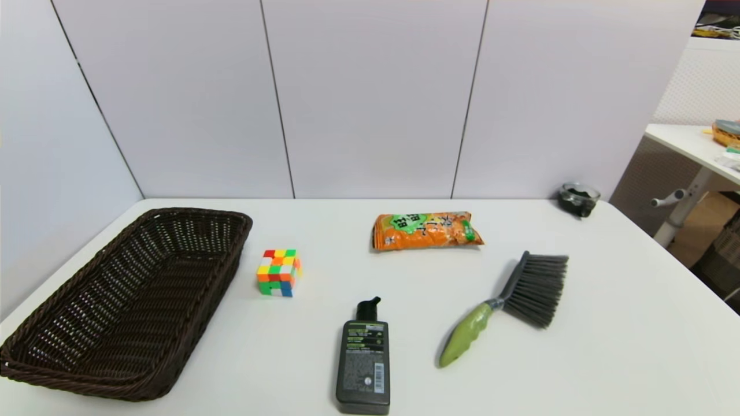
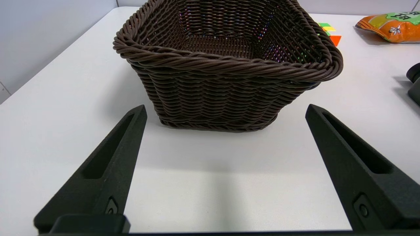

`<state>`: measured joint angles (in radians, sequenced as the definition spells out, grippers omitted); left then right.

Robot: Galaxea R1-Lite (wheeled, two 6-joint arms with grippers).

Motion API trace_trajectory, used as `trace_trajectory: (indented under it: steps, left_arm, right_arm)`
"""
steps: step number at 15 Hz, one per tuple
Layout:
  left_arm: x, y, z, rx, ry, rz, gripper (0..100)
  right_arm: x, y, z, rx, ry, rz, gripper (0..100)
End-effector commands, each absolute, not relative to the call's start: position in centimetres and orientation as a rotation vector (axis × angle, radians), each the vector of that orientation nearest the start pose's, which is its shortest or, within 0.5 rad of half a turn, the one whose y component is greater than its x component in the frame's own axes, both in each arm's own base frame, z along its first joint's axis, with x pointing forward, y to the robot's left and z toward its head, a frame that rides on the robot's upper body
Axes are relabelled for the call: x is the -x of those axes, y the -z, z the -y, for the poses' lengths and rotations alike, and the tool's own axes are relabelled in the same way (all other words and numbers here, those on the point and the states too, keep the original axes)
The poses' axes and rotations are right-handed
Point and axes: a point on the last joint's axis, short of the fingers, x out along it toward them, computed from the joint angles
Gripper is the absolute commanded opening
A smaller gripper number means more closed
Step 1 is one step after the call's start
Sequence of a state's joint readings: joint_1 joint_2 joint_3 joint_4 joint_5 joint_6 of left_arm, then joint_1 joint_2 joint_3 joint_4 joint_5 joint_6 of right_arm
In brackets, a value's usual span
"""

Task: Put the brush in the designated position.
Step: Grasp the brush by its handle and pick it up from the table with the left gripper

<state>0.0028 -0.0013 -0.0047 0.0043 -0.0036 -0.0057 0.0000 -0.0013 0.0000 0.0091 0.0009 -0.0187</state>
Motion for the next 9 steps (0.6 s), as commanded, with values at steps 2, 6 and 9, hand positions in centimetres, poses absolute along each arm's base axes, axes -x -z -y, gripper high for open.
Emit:
trace_trajectory:
  steps: [2,6,9]
  left_arm:
    - [2.3,-7.6,0.0,0.006,0.0,0.0,100]
    - [1.2,-8.7,0.0,0.012,-0.004,-0.135,100]
    - [-2.1,-18.3,0.4,-0.078,0.178,-0.13,100]
  right_arm:
    - [2.3,-7.4,0.0,0.02,-0.002,-0.011,100]
    - [2.3,-7.4,0.0,0.02,-0.003,-0.011,100]
    - [2.3,-7.4,0.0,0.02,-0.002,-0.011,100]
